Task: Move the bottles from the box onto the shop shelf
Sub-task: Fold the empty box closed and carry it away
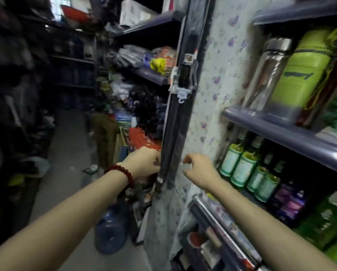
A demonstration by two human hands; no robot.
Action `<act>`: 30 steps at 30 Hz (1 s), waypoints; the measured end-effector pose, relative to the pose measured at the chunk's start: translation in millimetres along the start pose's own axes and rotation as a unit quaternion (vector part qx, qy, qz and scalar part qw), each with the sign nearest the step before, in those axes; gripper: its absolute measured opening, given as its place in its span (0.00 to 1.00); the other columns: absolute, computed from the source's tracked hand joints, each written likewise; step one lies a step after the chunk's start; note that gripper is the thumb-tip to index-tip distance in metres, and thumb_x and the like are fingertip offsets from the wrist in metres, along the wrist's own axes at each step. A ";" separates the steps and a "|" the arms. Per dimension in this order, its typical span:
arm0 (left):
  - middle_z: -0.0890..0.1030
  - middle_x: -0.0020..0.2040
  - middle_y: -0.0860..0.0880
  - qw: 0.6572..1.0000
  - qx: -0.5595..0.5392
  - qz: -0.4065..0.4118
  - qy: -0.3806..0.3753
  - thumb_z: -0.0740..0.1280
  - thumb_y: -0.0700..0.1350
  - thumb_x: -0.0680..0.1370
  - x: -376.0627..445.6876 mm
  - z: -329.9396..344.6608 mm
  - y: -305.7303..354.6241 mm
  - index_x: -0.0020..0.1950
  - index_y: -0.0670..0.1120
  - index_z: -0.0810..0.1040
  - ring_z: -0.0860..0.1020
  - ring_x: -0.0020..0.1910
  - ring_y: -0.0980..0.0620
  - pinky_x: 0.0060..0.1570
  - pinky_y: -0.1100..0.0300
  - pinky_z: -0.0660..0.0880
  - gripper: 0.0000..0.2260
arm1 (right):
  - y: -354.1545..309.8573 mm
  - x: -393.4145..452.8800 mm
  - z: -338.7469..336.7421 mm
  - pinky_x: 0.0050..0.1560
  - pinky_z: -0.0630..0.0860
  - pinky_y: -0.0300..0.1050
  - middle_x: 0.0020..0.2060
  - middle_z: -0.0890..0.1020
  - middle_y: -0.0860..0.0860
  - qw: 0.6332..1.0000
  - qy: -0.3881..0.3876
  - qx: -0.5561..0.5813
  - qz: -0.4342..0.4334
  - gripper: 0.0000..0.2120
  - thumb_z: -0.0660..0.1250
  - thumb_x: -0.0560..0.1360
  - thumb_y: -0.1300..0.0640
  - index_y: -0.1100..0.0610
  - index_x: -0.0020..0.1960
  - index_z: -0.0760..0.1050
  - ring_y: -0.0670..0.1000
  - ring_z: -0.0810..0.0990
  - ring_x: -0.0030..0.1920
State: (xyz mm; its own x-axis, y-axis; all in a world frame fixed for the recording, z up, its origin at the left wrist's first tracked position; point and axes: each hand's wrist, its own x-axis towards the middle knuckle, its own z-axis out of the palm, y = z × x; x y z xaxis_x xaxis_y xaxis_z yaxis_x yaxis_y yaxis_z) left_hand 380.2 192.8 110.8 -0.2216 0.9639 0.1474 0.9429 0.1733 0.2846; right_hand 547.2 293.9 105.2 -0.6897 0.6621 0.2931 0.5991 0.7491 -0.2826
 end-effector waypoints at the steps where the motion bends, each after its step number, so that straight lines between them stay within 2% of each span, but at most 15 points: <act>1: 0.82 0.47 0.45 1.000 0.002 -0.023 -0.014 0.66 0.47 0.75 -13.4 7.5 -18.4 0.50 0.45 0.80 0.80 0.48 0.45 0.44 0.55 0.77 0.09 | -10.7 2.2 18.8 0.52 0.72 0.47 0.51 0.82 0.58 1.000 -0.027 0.004 -0.006 0.11 0.66 0.71 0.58 0.59 0.52 0.77 0.58 0.78 0.54; 7: 0.83 0.47 0.44 0.986 0.018 -0.150 -0.077 0.65 0.47 0.74 -95.4 53.4 -117.8 0.50 0.46 0.81 0.80 0.47 0.43 0.43 0.55 0.77 0.09 | -71.8 0.0 131.4 0.45 0.72 0.46 0.47 0.82 0.58 0.989 -0.140 0.031 -0.042 0.09 0.66 0.70 0.58 0.60 0.49 0.77 0.59 0.79 0.50; 10: 0.82 0.51 0.42 0.972 0.011 -0.213 -0.096 0.65 0.48 0.74 -132.2 83.1 -152.7 0.52 0.47 0.80 0.80 0.51 0.41 0.50 0.53 0.78 0.10 | -94.0 -12.4 186.0 0.45 0.74 0.47 0.46 0.82 0.59 0.978 -0.195 0.046 -0.053 0.05 0.66 0.70 0.59 0.58 0.45 0.76 0.60 0.80 0.49; 12: 0.82 0.53 0.42 0.963 0.010 -0.248 -0.109 0.65 0.49 0.75 -152.7 105.3 -170.8 0.53 0.47 0.80 0.80 0.52 0.41 0.51 0.53 0.77 0.11 | -106.2 -21.5 218.7 0.45 0.75 0.48 0.47 0.82 0.59 0.969 -0.231 0.055 -0.067 0.03 0.65 0.71 0.59 0.57 0.44 0.75 0.61 0.80 0.49; 14: 0.82 0.53 0.44 0.951 0.007 -0.283 -0.125 0.64 0.48 0.76 -170.3 128.3 -184.5 0.55 0.48 0.80 0.80 0.52 0.43 0.50 0.54 0.77 0.10 | -113.1 -32.1 249.4 0.41 0.72 0.46 0.47 0.81 0.59 0.958 -0.267 0.063 -0.079 0.01 0.64 0.71 0.60 0.56 0.41 0.73 0.61 0.80 0.49; 16: 0.82 0.54 0.45 0.939 -0.002 -0.314 -0.139 0.64 0.48 0.76 -186.8 153.5 -193.5 0.56 0.47 0.79 0.79 0.52 0.44 0.47 0.56 0.76 0.11 | -115.6 -44.2 279.5 0.39 0.67 0.43 0.45 0.81 0.59 0.947 -0.297 0.075 -0.095 0.07 0.64 0.72 0.59 0.54 0.36 0.68 0.61 0.79 0.48; 18: 0.81 0.55 0.45 0.930 -0.009 -0.337 -0.150 0.64 0.48 0.77 -202.2 182.2 -200.3 0.58 0.46 0.79 0.79 0.54 0.45 0.45 0.58 0.72 0.12 | -112.6 -57.7 310.7 0.41 0.67 0.42 0.46 0.81 0.59 0.938 -0.320 0.082 -0.107 0.02 0.65 0.72 0.58 0.55 0.41 0.73 0.61 0.79 0.50; 20: 0.81 0.56 0.45 0.919 -0.016 -0.358 -0.163 0.64 0.48 0.78 -217.1 213.5 -207.3 0.59 0.46 0.78 0.78 0.55 0.45 0.44 0.59 0.70 0.12 | -103.7 -72.6 345.9 0.43 0.68 0.41 0.50 0.81 0.59 0.931 -0.341 0.081 -0.106 0.07 0.65 0.72 0.57 0.58 0.49 0.77 0.59 0.79 0.52; 22: 0.80 0.57 0.45 0.910 -0.024 -0.374 -0.179 0.63 0.48 0.78 -232.0 247.9 -215.8 0.59 0.46 0.78 0.78 0.56 0.45 0.47 0.58 0.71 0.12 | -92.1 -88.2 380.5 0.43 0.69 0.42 0.51 0.81 0.58 0.926 -0.356 0.079 -0.097 0.10 0.65 0.73 0.57 0.58 0.53 0.77 0.58 0.79 0.51; 24: 0.80 0.56 0.46 0.900 -0.033 -0.391 -0.189 0.63 0.48 0.78 -248.1 285.4 -225.0 0.59 0.46 0.77 0.78 0.55 0.46 0.50 0.56 0.73 0.12 | -78.3 -103.7 416.2 0.44 0.71 0.43 0.51 0.81 0.58 0.924 -0.364 0.067 -0.092 0.10 0.65 0.73 0.59 0.59 0.53 0.77 0.58 0.79 0.51; 27: 0.81 0.54 0.47 0.890 -0.043 -0.410 -0.195 0.64 0.48 0.77 -275.4 348.3 -238.3 0.58 0.48 0.78 0.79 0.51 0.48 0.47 0.58 0.74 0.11 | -55.2 -127.6 472.9 0.49 0.76 0.47 0.50 0.80 0.59 0.917 -0.389 0.047 -0.073 0.10 0.63 0.73 0.58 0.59 0.53 0.76 0.60 0.79 0.52; 30: 0.82 0.52 0.47 0.876 -0.052 -0.434 -0.203 0.64 0.47 0.77 -302.2 415.2 -252.7 0.56 0.47 0.79 0.80 0.49 0.49 0.47 0.56 0.78 0.11 | -35.6 -152.0 531.8 0.49 0.76 0.48 0.49 0.80 0.59 0.914 -0.399 0.044 -0.056 0.10 0.64 0.73 0.56 0.59 0.52 0.76 0.60 0.79 0.52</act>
State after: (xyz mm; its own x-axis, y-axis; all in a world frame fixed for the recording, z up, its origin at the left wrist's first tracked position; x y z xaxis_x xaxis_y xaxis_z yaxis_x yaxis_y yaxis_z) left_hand 312.3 -58.3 -399.0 -0.7169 0.4741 -0.5112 0.4301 0.8778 0.2109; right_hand 414.4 156.3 -415.0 -0.8429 0.3297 -0.4252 0.4956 0.7834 -0.3751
